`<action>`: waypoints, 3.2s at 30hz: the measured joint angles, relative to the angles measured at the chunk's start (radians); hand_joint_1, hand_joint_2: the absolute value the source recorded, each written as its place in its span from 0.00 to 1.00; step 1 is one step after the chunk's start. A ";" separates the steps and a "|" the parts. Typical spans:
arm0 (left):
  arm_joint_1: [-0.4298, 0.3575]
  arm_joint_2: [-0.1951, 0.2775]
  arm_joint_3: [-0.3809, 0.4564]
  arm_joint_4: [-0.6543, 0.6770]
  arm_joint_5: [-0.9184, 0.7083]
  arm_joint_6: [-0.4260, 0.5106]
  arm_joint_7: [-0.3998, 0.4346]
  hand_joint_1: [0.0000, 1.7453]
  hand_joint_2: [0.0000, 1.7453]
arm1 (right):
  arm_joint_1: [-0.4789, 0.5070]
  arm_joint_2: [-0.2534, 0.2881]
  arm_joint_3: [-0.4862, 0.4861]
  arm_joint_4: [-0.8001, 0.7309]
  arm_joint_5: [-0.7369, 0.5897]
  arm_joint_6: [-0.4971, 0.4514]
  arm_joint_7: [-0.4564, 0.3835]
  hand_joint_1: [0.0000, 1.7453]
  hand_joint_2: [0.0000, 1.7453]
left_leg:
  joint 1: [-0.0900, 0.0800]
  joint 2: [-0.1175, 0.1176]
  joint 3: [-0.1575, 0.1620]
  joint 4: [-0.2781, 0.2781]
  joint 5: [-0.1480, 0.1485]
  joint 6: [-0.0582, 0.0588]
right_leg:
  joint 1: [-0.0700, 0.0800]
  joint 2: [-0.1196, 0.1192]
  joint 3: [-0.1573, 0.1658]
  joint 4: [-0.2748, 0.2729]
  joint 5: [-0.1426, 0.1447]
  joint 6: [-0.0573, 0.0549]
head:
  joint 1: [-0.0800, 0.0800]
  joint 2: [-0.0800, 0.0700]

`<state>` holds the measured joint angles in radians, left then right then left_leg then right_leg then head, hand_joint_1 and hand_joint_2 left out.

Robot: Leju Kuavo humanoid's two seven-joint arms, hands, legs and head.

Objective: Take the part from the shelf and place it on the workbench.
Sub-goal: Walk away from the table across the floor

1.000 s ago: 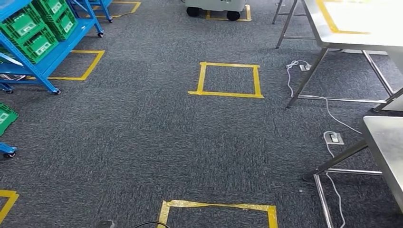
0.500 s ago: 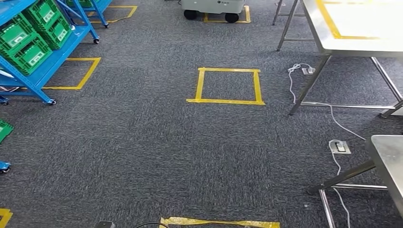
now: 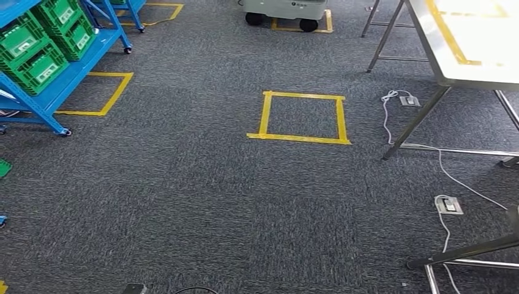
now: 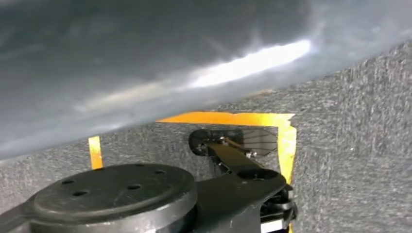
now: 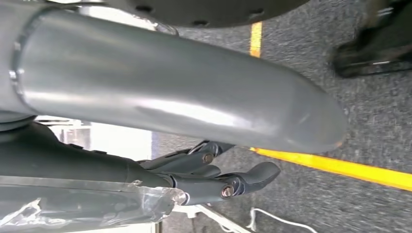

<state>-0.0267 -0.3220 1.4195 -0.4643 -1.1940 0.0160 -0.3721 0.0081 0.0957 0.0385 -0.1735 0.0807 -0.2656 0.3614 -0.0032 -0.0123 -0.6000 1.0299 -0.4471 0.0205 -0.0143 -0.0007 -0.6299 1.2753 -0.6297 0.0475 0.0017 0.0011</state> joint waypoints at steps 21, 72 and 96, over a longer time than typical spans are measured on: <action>-0.003 -0.005 0.004 0.000 -0.004 0.000 -0.006 0.00 0.00 | 0.004 -0.001 0.032 0.001 0.074 -0.059 0.005 0.00 0.00 | 0.000 0.077 0.010 -0.010 -0.002 -0.042 | 0.015 -0.102 0.112 -0.247 0.102 -0.010 | -0.013 0.000; -0.023 0.019 0.032 0.076 -0.049 0.046 0.018 0.00 0.00 | 0.007 -0.012 0.083 0.003 0.083 -0.107 0.015 0.00 0.00 | 0.005 -0.027 -0.055 0.109 -0.065 -0.063 | -0.007 0.014 0.091 -0.254 0.150 -0.030 | -0.012 0.000; -0.025 0.027 0.034 0.084 -0.024 0.026 0.011 0.00 0.00 | 0.003 -0.011 0.102 0.003 0.101 -0.132 0.004 0.00 0.00 | 0.010 -0.107 0.028 -0.032 0.016 -0.029 | -0.011 0.096 0.087 -0.238 0.138 0.008 | 0.004 0.000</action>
<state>-0.0521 -0.2949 1.4534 -0.3807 -1.2176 0.0422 -0.3615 0.0106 0.0848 0.1409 -0.1703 0.1813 -0.3971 0.3656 0.0070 -0.1191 -0.5721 0.9981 -0.4312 -0.0090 -0.0256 0.0949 -0.5430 1.0370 -0.4913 0.0554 0.0053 0.0011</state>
